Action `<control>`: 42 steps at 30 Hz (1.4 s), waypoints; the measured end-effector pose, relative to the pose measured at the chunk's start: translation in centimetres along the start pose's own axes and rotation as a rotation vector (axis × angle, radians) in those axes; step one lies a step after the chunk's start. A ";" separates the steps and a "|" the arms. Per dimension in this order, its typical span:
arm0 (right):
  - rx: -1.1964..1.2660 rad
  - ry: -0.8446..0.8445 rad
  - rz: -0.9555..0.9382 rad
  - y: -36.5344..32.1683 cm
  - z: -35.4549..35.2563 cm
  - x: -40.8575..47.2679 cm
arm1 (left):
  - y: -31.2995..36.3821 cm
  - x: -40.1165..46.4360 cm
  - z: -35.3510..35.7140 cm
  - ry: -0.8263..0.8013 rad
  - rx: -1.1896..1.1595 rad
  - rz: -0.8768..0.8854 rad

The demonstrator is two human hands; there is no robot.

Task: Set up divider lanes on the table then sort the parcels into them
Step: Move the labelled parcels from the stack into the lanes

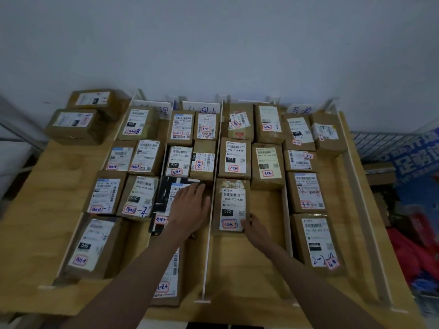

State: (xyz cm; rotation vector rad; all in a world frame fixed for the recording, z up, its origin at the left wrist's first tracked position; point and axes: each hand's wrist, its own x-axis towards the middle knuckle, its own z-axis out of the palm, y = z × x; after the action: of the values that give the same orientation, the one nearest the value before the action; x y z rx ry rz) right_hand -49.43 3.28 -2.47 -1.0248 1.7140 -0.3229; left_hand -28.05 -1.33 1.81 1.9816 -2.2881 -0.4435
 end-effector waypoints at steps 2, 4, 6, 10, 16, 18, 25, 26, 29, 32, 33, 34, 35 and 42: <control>-0.085 0.035 0.001 -0.8 -0.6 0.0 | 0.3 0.1 -0.4 0.006 0.007 0.003; -0.169 0.103 -0.040 -2.2 -1.6 -0.4 | 0.8 0.1 -1.1 0.014 0.011 0.003; -0.289 0.175 -0.136 -4.0 -2.7 -1.3 | 1.3 0.0 -2.0 0.035 0.018 0.003; -0.644 0.393 -0.431 -7.3 -4.8 -3.3 | 2.1 -0.4 -4.5 0.097 0.066 -0.003; -0.835 0.502 -0.663 -10.6 -6.0 -5.1 | 2.0 -3.0 -8.5 0.208 0.092 -0.050; -0.859 0.501 -0.718 -11.7 -5.6 -5.7 | 1.4 -4.4 -9.6 0.244 0.095 -0.078; -0.854 0.474 -0.884 -15.5 -1.1 -8.1 | -3.1 -10.1 -12.3 0.332 0.150 -0.218; -0.848 0.465 -0.912 -16.0 -0.1 -8.4 | -4.0 -10.9 -12.7 0.340 0.168 -0.236; -0.844 0.430 -0.977 -17.6 3.2 -9.6 | -7.0 -13.3 -13.8 0.384 0.166 -0.282; -0.846 0.390 -1.030 -19.5 6.9 -10.7 | -10.4 -15.6 -14.9 0.424 0.169 -0.332; -0.856 0.387 -1.044 -20.2 8.3 -11.0 | -11.7 -16.2 -15.1 0.432 0.171 -0.349; -0.865 0.389 -1.056 -20.8 9.7 -11.2 | -13.0 -16.8 -15.4 0.437 0.175 -0.366; -0.871 0.393 -1.066 -21.5 11.2 -11.4 | -14.3 -17.4 -15.8 0.436 0.175 -0.382; -0.835 0.379 -1.023 -25.7 20.9 -13.0 | -24.5 -19.9 -18.2 0.397 0.180 -0.381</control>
State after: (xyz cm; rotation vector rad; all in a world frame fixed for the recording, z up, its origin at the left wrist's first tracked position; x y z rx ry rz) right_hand -18.01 3.34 14.18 -2.5863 1.5095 -0.4663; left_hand 3.02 12.21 15.09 2.3417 -1.7704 0.1372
